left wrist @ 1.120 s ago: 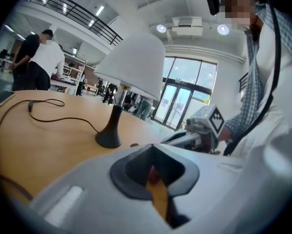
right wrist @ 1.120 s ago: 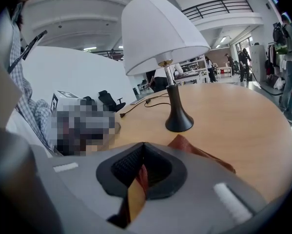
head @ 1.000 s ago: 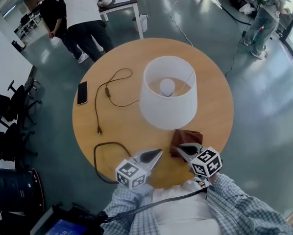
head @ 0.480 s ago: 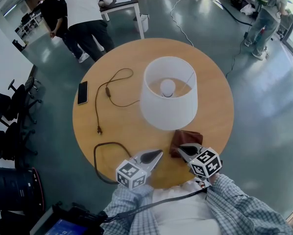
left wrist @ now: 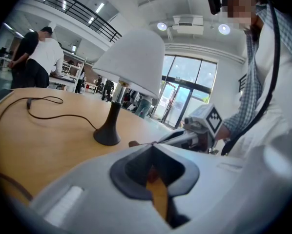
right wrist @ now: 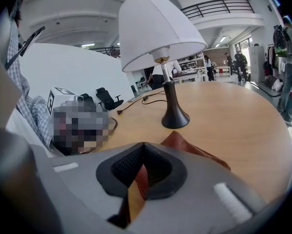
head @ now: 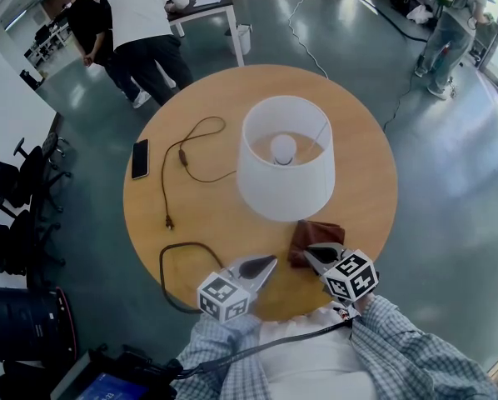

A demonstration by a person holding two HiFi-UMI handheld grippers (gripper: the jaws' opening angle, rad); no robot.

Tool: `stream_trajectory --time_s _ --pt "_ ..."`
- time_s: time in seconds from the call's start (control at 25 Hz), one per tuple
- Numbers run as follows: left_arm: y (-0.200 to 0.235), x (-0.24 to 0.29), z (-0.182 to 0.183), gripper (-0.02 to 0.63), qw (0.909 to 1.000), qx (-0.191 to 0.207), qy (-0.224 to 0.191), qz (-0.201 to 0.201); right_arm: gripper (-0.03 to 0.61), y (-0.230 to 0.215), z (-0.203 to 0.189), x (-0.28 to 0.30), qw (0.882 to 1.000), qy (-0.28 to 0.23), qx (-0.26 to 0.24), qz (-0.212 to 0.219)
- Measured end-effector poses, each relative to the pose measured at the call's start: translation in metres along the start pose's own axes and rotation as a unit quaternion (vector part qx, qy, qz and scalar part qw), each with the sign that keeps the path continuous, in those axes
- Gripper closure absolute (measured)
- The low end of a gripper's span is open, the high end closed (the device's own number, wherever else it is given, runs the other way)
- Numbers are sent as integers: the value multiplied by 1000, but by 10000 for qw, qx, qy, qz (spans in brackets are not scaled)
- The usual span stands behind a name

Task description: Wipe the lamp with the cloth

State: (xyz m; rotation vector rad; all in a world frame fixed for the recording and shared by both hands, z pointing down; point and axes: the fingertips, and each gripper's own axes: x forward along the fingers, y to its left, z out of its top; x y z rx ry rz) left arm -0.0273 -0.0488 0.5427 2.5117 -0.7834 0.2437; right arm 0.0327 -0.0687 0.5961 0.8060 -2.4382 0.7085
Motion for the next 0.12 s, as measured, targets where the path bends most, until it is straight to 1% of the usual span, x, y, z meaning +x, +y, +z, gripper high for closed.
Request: stream_trajectory --time_s 0.12 --pt "-1 0 -1 609 10000 -2 10 -3 575 -2 -1 -1 10000 13 54 -48"
